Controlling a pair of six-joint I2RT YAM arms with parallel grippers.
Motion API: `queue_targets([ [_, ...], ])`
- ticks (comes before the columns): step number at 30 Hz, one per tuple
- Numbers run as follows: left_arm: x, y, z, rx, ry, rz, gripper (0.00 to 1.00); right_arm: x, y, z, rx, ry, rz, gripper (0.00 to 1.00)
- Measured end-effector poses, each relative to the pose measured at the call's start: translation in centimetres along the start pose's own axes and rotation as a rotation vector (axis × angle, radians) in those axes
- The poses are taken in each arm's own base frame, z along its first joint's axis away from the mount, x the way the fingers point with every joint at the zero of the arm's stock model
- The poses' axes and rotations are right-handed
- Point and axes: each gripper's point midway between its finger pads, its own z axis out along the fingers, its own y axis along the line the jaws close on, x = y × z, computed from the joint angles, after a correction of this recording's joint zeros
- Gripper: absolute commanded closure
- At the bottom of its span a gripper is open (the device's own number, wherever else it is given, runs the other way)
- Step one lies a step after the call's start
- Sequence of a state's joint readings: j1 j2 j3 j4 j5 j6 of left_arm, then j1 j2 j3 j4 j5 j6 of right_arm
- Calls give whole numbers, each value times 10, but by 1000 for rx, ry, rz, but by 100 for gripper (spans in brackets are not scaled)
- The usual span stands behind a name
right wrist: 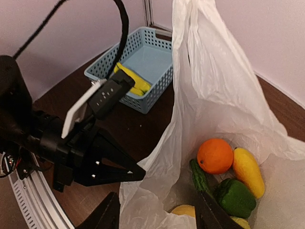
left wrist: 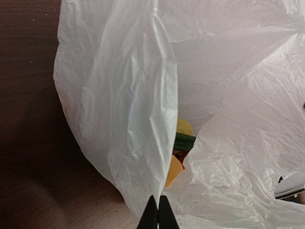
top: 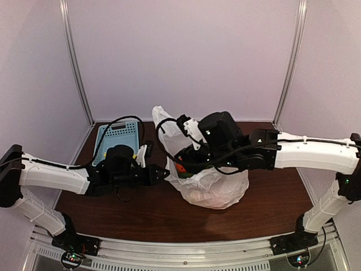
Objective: Untie the knot of the plastic bag and take out the fruit
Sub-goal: Adjust the bag opening on the takeout bag, then reach into the gripper in the takeout bag.
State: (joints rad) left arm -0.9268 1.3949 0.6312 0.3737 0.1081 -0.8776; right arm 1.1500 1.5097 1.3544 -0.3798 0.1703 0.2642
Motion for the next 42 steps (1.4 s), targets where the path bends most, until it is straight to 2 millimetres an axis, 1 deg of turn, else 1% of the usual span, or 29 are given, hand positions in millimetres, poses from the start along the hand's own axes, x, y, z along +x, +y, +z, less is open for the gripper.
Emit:
queue_targets([
  [3,2,1,-1,-2,3,8,100,38,-6,27,56,118,-8,42],
  [5,3,3,-2,-4,4,12,100,62,-12,36,90,177,-7,38],
  [6,4,3,-2,-6,6,13,100,76,-16,38,102,206,-5,37],
  [7,5,4,-2,-7,7,13,100,87,-19,38,113,231,-1,36],
  [10,7,6,-3,-13,9,14,100,130,-29,34,140,315,12,35],
  [13,10,11,-3,-22,9,13,100,170,-37,22,159,389,33,35],
  [15,12,13,-4,-27,8,13,100,184,-36,13,157,411,51,35],
  [17,13,15,-4,-30,10,12,100,193,-31,5,141,420,67,35],
  [20,15,16,-5,-31,11,13,100,195,-24,-5,120,409,98,33],
  [22,16,16,-5,-27,12,16,100,190,-23,-8,117,392,113,30],
  [24,17,15,-5,-16,10,24,100,179,-24,-11,124,362,127,27],
  [26,20,16,-6,-5,11,35,100,161,-25,-11,141,321,132,24],
  [28,24,19,-7,-6,16,42,100,136,-23,-9,157,266,136,23],
  [30,28,22,-8,-11,24,49,100,112,-21,-5,166,213,138,24],
  [32,28,23,-8,-12,25,56,100,92,-19,3,175,168,136,30],
  [34,27,21,-9,-7,22,64,100,83,-21,15,192,149,133,36],
  [35,27,21,-9,-5,21,68,100,82,-24,20,201,148,128,39],
  [36,26,20,-9,-2,19,73,100,83,-28,30,217,153,123,40],
  [37,26,19,-10,0,17,79,100,83,-32,33,228,154,127,42],
  [42,26,19,-10,0,18,91,100,89,-55,64,278,163,134,43],
])
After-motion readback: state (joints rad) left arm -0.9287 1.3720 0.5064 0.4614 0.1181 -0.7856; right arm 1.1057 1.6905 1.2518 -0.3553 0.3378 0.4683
